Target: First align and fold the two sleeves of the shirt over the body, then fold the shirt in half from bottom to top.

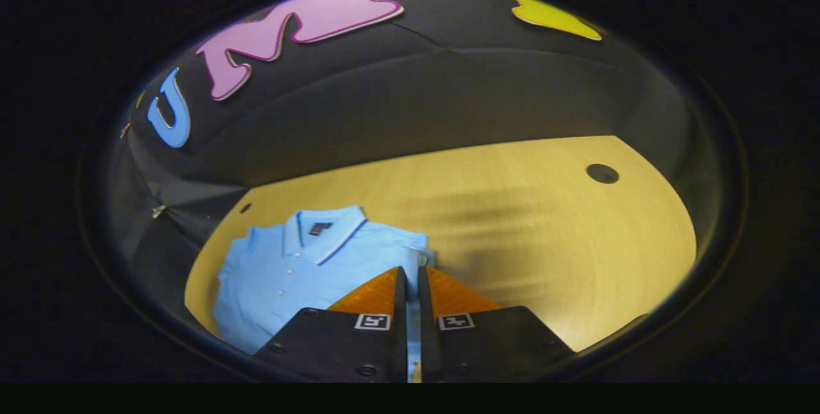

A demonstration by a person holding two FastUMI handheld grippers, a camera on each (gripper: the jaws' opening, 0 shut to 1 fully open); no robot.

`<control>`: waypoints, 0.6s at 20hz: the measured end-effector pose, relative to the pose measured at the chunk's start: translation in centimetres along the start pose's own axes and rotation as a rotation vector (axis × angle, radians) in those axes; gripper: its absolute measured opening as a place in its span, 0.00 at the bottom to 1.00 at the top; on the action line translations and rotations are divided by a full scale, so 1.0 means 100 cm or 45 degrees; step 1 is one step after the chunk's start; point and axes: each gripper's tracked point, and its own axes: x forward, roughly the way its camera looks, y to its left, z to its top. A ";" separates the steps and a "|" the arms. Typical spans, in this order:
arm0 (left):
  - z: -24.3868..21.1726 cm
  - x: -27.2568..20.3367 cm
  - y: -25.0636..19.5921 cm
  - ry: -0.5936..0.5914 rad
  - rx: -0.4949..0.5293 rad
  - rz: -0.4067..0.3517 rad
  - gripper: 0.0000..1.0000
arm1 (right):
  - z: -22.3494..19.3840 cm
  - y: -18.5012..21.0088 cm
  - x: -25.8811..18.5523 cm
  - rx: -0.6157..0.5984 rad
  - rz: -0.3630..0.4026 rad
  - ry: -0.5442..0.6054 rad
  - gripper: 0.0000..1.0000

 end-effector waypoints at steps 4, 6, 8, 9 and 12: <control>-0.004 0.000 0.016 0.007 -0.024 0.004 0.96 | -0.018 0.035 0.008 -0.133 0.039 0.048 0.06; -0.013 0.003 0.024 0.036 -0.031 0.000 0.96 | -0.040 0.034 0.015 -0.206 -0.011 0.128 0.12; -0.024 0.009 0.032 0.064 -0.041 -0.009 0.96 | -0.047 0.036 0.021 -0.233 -0.029 0.143 0.07; -0.030 0.013 0.036 0.081 -0.044 -0.021 0.96 | -0.049 0.038 0.020 -0.233 -0.025 0.145 0.12; -0.054 0.037 0.047 0.139 -0.077 -0.055 0.96 | -0.048 0.046 0.010 -0.257 0.001 0.152 0.20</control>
